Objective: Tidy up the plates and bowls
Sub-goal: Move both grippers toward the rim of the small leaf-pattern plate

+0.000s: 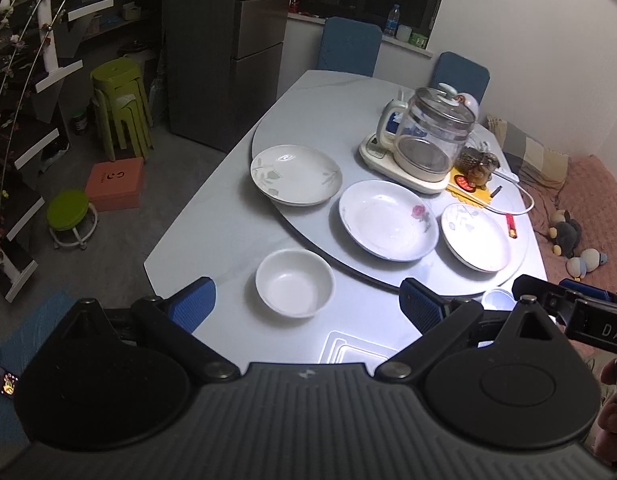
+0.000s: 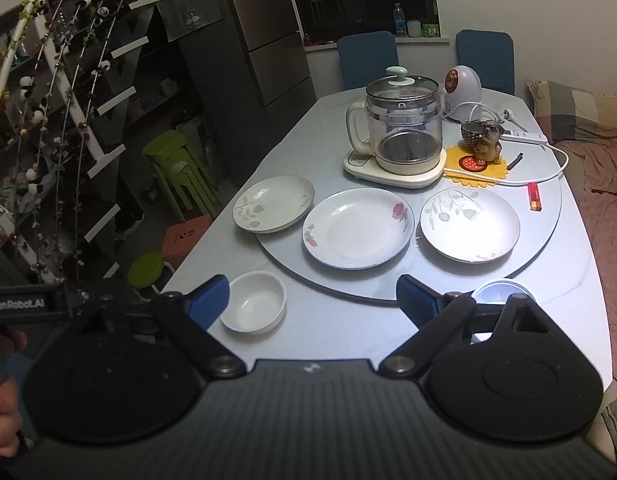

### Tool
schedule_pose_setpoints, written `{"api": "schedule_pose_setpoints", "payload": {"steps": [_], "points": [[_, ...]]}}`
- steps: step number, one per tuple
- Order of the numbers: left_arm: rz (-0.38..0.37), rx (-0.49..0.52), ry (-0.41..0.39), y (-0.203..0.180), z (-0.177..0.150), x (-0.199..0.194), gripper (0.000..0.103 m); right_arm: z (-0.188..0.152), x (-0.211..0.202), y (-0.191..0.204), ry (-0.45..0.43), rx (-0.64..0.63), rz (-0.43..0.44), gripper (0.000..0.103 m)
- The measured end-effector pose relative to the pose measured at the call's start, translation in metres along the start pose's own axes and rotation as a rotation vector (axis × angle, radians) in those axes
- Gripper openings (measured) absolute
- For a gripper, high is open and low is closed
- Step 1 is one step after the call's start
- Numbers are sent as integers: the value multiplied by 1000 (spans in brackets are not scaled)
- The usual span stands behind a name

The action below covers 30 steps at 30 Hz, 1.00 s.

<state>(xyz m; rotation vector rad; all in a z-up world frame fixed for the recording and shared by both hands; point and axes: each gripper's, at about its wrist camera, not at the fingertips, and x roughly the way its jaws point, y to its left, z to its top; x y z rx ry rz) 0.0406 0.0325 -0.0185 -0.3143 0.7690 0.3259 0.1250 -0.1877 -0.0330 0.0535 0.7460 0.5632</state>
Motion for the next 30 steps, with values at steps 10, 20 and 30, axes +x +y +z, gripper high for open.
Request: {"api": "schedule_pose_setpoints", "payload": {"steps": [10, 20, 30], "points": [[-1, -31, 38, 44, 55, 81, 100, 40, 68, 19, 35, 0, 13, 82], [1, -68, 100, 83, 82, 154, 100, 65, 135, 40, 107, -17, 95, 81], [-41, -66, 148, 113, 113, 225, 99, 92, 199, 42, 102, 16, 33, 81]]}}
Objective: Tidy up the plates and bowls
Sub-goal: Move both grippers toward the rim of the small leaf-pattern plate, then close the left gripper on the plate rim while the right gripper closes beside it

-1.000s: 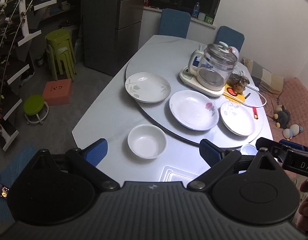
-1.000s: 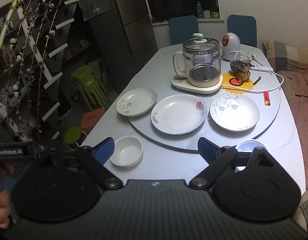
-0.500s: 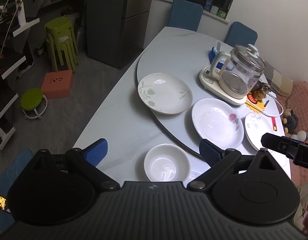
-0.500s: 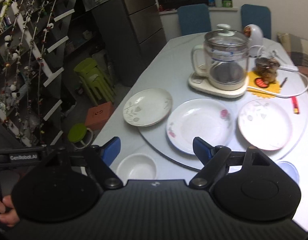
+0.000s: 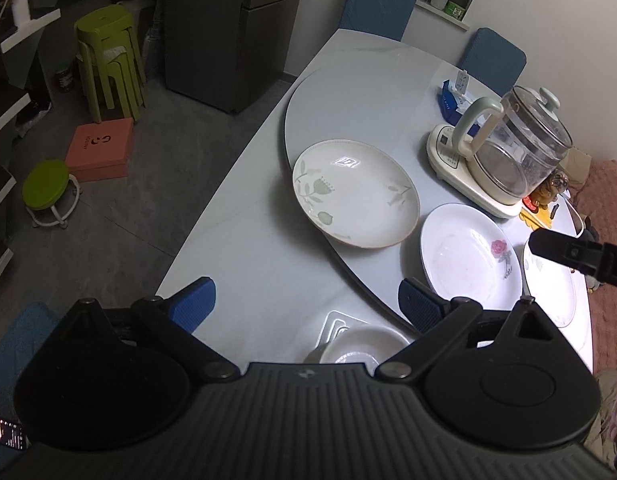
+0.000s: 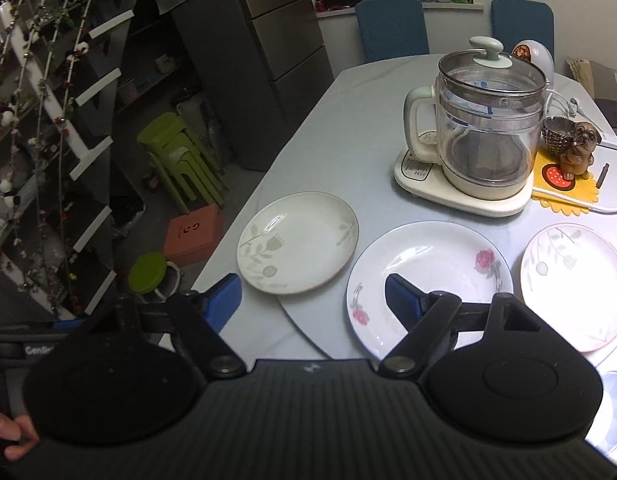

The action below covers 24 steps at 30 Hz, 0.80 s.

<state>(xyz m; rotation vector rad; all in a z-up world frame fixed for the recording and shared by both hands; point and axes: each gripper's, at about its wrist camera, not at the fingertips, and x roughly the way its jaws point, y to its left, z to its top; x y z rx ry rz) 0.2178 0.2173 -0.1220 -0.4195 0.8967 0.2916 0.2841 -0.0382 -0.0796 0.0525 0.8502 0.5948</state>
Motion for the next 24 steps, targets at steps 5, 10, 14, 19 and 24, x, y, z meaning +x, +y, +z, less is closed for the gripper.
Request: {"api": "schedule_pose_setpoints", "payload": {"steps": [5, 10, 14, 19, 24], "points": [[-33, -15, 17, 15, 24, 37, 98, 16, 39, -1, 14, 1, -14, 78], [-72, -40, 49, 25, 46, 80, 92, 26, 83, -4, 57, -14, -45, 73], [-89, -63, 59, 28, 61, 115, 85, 31, 115, -10, 90, -8, -47, 70], [-128, -117, 63, 38, 79, 154, 75, 38, 156, -17, 137, -11, -42, 69], [-142, -129, 78, 40, 86, 193, 57, 43, 192, -27, 185, -17, -55, 55]]}}
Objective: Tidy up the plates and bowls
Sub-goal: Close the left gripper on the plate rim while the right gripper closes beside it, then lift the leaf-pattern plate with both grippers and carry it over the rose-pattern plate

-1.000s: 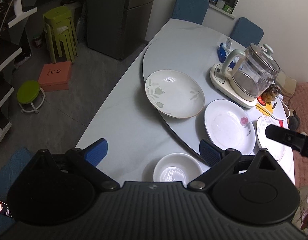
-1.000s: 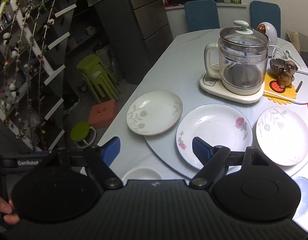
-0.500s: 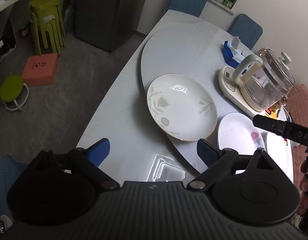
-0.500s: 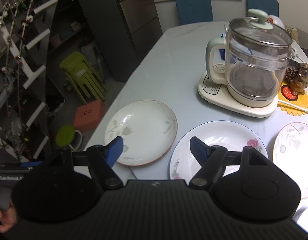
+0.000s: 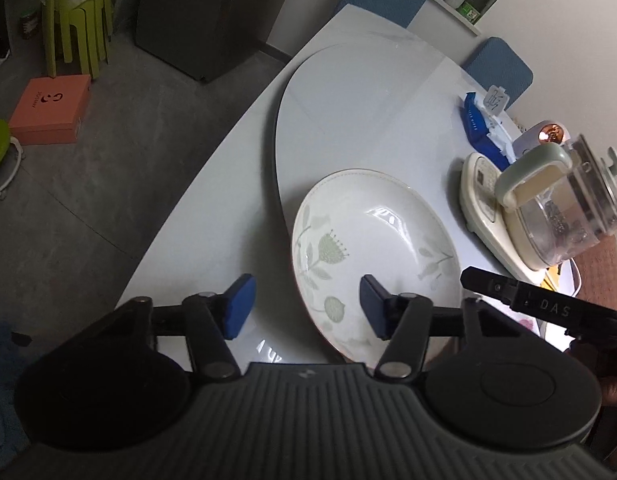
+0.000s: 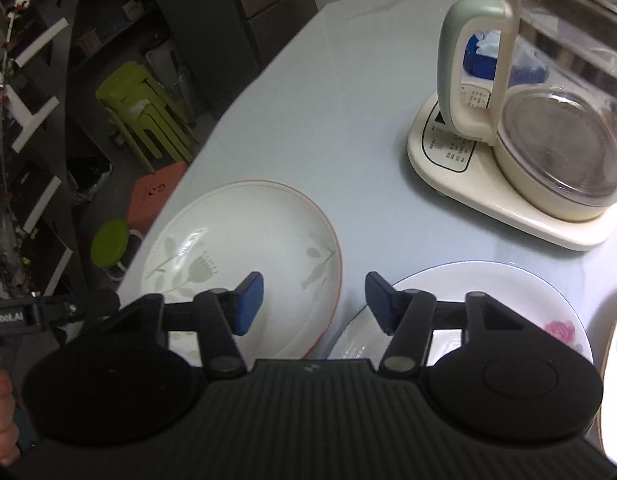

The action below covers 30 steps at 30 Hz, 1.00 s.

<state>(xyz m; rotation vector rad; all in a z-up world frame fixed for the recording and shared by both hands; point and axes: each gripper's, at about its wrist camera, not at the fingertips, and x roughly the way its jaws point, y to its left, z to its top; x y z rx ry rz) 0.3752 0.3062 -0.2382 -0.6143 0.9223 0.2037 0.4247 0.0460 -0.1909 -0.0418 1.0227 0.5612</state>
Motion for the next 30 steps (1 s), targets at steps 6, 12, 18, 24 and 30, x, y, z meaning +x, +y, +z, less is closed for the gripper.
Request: {"api": "schedule_pose_setpoints", "payload": {"steps": [6, 12, 18, 24, 30], "points": [[-24, -42, 17, 9, 3, 32, 41, 13, 27, -7, 21, -22, -21, 42], [-50, -35, -2, 8, 9, 46, 30, 19, 41, -11, 22, -30, 3, 31], [-56, -73, 12, 6, 13, 56, 28, 23, 54, -10, 23, -10, 35, 22], [-57, -92, 26, 6, 13, 64, 28, 26, 62, -16, 25, 23, 88, 23], [-86, -102, 44, 15, 16, 62, 28, 32, 66, -31, 64, 108, 174, 22]]}}
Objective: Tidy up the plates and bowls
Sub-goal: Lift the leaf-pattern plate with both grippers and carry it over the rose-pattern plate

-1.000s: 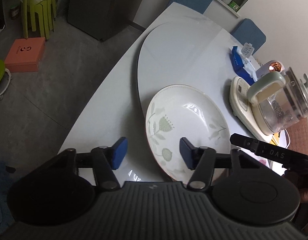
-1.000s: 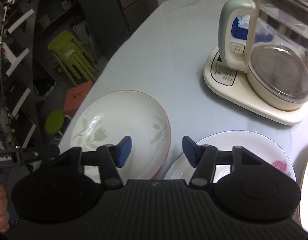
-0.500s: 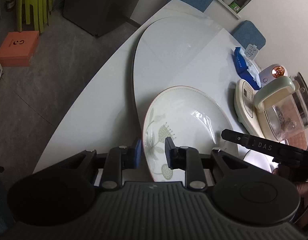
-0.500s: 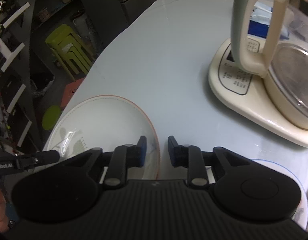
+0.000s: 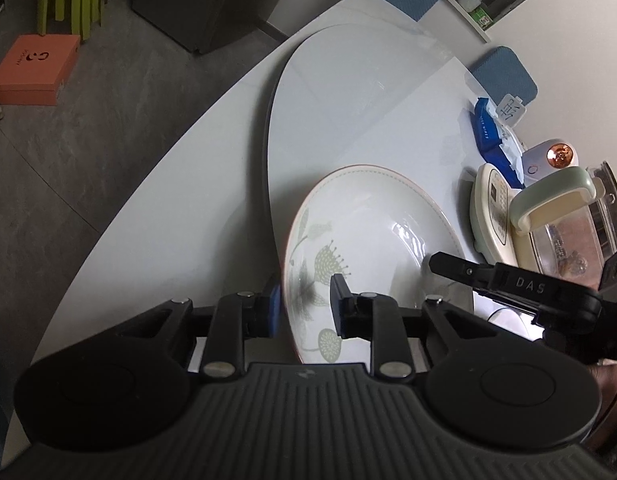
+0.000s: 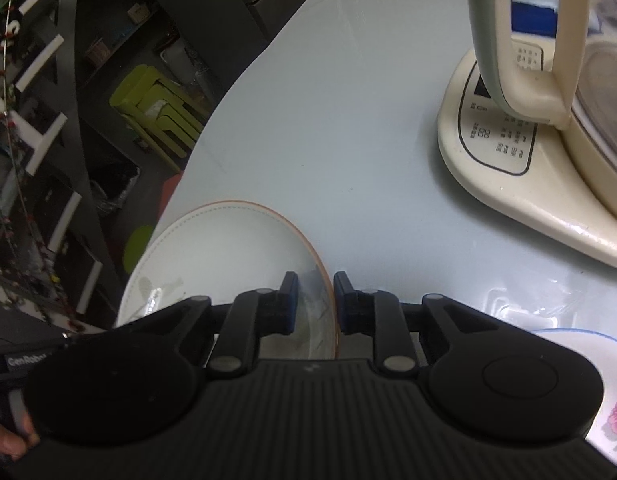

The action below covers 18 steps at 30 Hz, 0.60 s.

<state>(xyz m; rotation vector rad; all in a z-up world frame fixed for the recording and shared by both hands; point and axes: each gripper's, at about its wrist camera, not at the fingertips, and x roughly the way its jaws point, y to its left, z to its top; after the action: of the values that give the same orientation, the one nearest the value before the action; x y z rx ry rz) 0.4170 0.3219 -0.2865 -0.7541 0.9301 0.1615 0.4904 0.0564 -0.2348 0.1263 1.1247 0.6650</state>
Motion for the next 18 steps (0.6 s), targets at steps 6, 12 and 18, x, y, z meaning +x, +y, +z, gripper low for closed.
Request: {"api": "schedule_pose_setpoints", "payload": {"steps": [6, 12, 18], "points": [[-28, -7, 35, 4, 3, 0, 28, 4, -8, -11, 22, 42, 65, 22], [-58, -36, 44, 4, 1, -8, 28, 3, -19, -16, 21, 61, 89, 22], [-77, -26, 39, -6, 6, -26, 28, 2, -35, -17, 5, 83, 93, 22]]}}
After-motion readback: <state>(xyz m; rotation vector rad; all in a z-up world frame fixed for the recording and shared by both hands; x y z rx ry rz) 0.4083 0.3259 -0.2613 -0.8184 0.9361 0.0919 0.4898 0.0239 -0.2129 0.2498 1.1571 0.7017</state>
